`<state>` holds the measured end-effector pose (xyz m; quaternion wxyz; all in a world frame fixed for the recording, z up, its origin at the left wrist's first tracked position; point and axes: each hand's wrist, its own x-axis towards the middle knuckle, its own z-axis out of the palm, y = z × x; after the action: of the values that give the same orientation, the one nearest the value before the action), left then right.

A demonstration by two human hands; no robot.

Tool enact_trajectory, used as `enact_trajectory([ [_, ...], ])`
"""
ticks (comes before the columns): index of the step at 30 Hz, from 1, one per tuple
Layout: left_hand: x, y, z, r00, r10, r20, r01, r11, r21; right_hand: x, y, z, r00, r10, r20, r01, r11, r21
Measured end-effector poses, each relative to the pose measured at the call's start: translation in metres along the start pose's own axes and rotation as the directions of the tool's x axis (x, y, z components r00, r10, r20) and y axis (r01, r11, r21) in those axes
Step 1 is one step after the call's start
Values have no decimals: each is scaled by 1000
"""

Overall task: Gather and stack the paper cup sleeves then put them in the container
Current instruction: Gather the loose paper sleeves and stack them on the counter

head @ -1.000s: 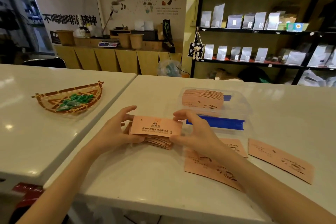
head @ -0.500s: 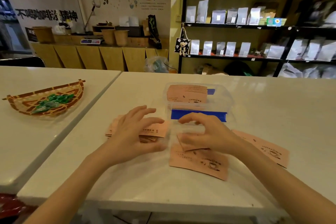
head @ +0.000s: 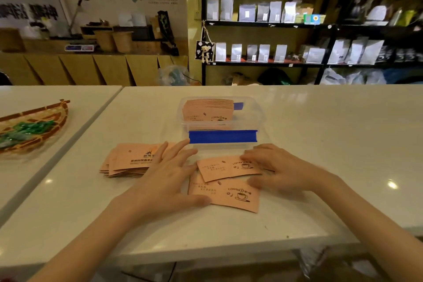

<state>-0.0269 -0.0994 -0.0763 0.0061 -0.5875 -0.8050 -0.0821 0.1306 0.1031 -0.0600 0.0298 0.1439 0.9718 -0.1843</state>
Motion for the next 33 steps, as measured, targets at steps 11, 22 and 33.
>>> enact_trajectory([
  [11,-1,0,-1,998,45,-48,-47,998,-50,-8,4,-9,988,50,-149,-16,975,222],
  [22,-14,-31,-35,927,-80,-365,-13,969,-245,18,-36,-24,891,11,-454,194,895,402],
  [33,-36,-87,-42,833,-435,-342,273,860,-430,82,-99,5,866,-216,-451,339,916,213],
])
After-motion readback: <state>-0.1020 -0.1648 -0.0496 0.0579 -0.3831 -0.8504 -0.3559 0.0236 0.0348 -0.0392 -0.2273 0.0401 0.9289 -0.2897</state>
